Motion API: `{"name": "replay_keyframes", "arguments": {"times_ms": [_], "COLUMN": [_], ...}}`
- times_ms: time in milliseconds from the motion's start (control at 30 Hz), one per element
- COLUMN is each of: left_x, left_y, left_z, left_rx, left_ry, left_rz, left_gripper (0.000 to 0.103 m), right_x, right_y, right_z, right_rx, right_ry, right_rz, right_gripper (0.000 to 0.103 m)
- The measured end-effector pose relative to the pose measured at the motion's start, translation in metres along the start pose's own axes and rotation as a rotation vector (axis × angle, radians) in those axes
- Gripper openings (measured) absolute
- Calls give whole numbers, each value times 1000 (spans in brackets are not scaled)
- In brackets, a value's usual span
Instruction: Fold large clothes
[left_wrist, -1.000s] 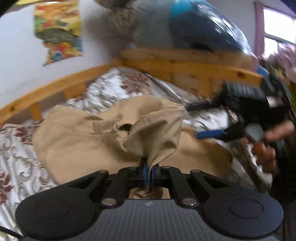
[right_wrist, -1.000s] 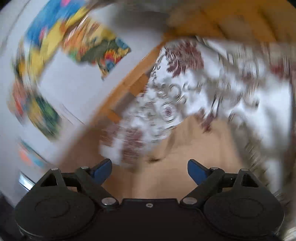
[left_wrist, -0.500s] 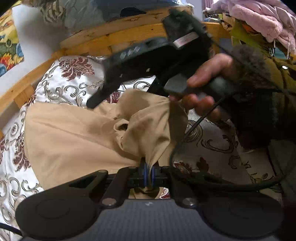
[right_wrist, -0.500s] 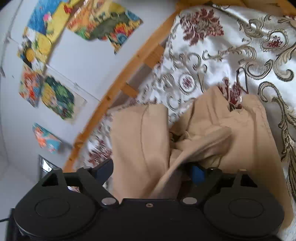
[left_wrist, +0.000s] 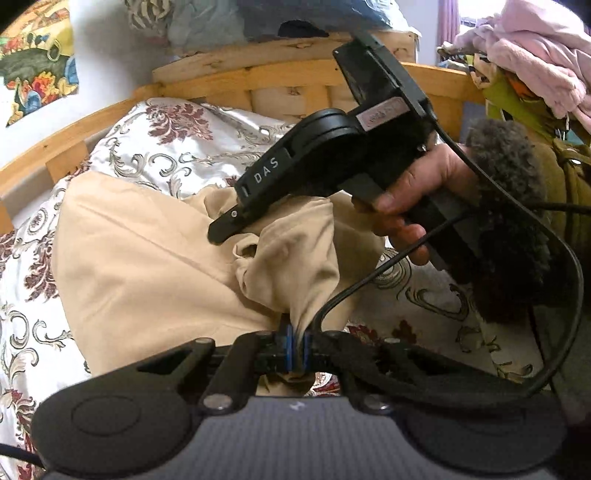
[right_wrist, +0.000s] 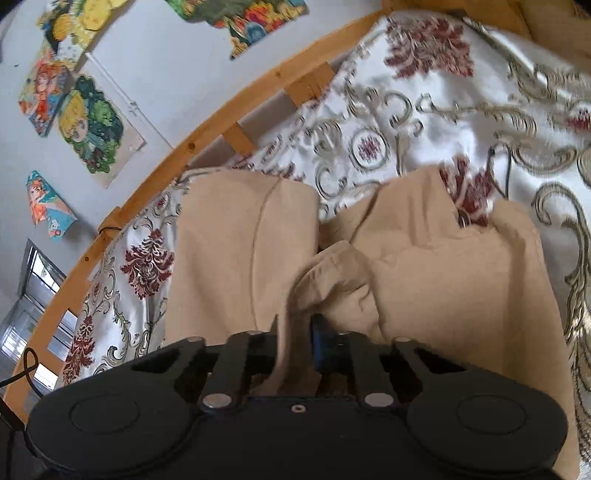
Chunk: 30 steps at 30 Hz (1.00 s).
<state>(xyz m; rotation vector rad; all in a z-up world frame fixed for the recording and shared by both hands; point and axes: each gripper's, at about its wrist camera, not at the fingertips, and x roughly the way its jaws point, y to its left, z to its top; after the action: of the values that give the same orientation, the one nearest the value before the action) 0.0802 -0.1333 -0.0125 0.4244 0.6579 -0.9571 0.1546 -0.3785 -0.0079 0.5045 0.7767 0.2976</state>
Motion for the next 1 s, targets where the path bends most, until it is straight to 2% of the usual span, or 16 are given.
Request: {"name": "replay_keyframes", "arguments": {"times_ms": [100, 167, 233, 267, 333, 400, 433, 500, 600, 733, 800, 933, 1000], "left_x": [-2, -1, -1, 0, 0, 0, 0, 0, -3, 1, 9, 38, 41], "left_y": [0, 3, 6, 7, 8, 8, 8, 7, 5, 1, -5, -16, -15], "left_z": [-1, -2, -2, -3, -3, -3, -3, -3, -1, 16, 24, 20, 13], "left_rx": [-11, -37, -60, -68, -73, -79, -79, -82, -91, -77, -41, 9, -12], "left_ry": [-4, -5, -3, -4, -7, -8, -9, -14, -35, -61, -54, 9, 13], "left_rz": [5, -6, -15, -17, -17, -16, -16, -13, -11, -29, -38, -46, -50], "left_gripper": [5, 5, 5, 5, 5, 5, 5, 5, 5, 5, 5, 6, 7], "right_x": [-3, -1, 2, 5, 8, 12, 14, 15, 6, -29, -40, -34, -30], "right_y": [6, 3, -4, -9, -15, -12, -6, 7, 23, 32, 25, -6, -21], "right_z": [0, 0, 1, 2, 3, 2, 1, -1, -1, 5, 6, 5, 5], "right_rx": [-43, -28, 24, 65, 127, 112, 74, -27, -150, -240, -247, -182, -106], "right_ry": [-16, -11, -7, 8, 6, 8, 10, 7, -23, -130, -154, -96, -90], "right_rz": [-10, -7, 9, 39, 71, 77, 63, 16, -40, -108, -150, -220, -250], "right_gripper": [7, 7, 14, 22, 28, 33, 32, 11, 1, 0, 0, 2, 11]}}
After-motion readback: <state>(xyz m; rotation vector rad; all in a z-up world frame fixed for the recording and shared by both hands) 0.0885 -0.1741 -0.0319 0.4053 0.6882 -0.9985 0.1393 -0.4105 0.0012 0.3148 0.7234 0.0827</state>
